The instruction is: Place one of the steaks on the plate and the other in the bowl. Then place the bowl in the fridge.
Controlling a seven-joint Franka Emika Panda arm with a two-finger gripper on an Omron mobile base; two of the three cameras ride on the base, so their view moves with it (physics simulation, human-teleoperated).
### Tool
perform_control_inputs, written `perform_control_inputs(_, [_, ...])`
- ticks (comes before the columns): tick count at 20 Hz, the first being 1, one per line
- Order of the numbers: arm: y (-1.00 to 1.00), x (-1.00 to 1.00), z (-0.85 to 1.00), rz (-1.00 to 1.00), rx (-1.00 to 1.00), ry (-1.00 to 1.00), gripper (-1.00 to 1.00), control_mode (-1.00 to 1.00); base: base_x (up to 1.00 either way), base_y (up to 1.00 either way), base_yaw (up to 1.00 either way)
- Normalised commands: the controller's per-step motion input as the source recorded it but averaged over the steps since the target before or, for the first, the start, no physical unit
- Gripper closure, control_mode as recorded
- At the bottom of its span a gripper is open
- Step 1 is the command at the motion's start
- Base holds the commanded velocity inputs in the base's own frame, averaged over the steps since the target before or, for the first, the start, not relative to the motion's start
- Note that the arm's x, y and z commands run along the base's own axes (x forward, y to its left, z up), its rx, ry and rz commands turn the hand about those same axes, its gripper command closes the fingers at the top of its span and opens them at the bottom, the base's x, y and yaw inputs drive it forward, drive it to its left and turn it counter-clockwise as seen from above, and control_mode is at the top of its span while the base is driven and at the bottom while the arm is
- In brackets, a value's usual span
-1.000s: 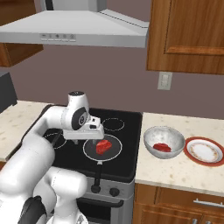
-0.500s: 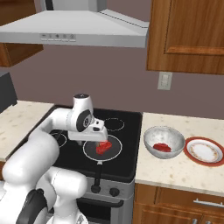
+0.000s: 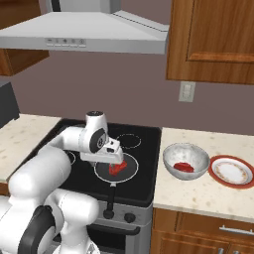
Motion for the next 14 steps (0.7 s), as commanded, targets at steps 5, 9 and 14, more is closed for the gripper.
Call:
perform_control_inputs(5, [0.0,0.16,-0.16,0.0,0.0,0.0,-1.0,-1.0,0.0,0.0,0.0])
perform_control_inputs(9, [0.0,0.18,-0.19,0.0,0.0,0.0,-1.0,-1.0,0.0,0.0,0.0])
perform_control_inputs(14, [-0.05,0.22,-0.16,0.0,0.0,0.0,-1.0,-1.0,0.0,0.0,0.0])
